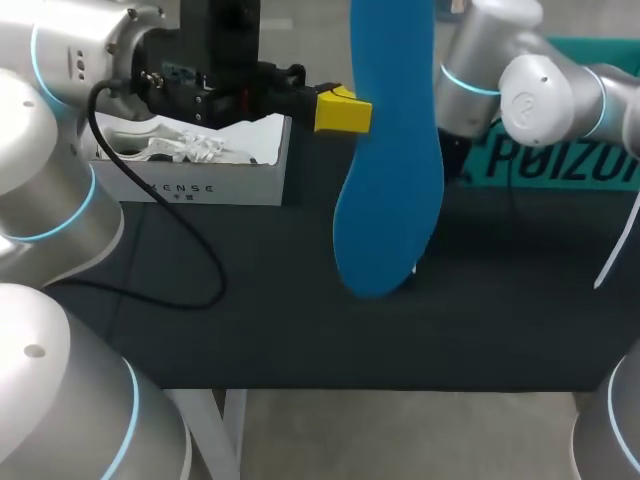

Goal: Take the shoe out of the shoebox, open the shoe tongue, remove and reinsert the insole, then place the shoe into the shoebox

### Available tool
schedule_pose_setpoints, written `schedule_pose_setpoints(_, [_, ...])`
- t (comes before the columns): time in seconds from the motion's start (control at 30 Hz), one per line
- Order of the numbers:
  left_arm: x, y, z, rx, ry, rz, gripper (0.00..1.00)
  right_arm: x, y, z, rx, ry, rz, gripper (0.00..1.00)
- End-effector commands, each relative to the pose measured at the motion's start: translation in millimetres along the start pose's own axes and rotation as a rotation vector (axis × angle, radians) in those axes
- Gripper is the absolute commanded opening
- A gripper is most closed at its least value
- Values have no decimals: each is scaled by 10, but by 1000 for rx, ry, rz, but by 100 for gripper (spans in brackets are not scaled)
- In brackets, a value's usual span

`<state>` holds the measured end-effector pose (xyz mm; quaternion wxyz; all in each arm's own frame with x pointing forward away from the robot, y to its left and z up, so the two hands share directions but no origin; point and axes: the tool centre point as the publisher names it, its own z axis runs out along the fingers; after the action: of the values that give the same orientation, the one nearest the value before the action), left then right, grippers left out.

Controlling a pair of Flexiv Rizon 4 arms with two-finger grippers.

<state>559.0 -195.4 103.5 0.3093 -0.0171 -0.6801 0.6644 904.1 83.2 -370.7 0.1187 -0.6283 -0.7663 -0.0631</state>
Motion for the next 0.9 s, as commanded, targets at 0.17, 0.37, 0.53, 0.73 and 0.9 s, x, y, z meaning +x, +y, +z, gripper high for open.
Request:
schedule_pose_setpoints(0.17, [-3, 1, 9, 0, 0, 0, 0, 67, 8, -73, 0, -38, -126, 0])
schedule_pose_setpoints(0.37, [-3, 1, 9, 0, 0, 0, 0, 41, -11, 90, 25, -26, -98, 0])
schedule_pose_setpoints(0.53, [-3, 1, 9, 0, 0, 0, 0, 47, -40, 181, 43, -26, -47, 0])
schedule_pose_setpoints(0.73, [-3, 1, 9, 0, 0, 0, 0, 104, -128, -145, 33, 0, -26, 100])
schedule_pose_setpoints(0.9, [-3, 1, 9, 0, 0, 0, 0, 154, -155, -560, -137, 272, -146, 100])
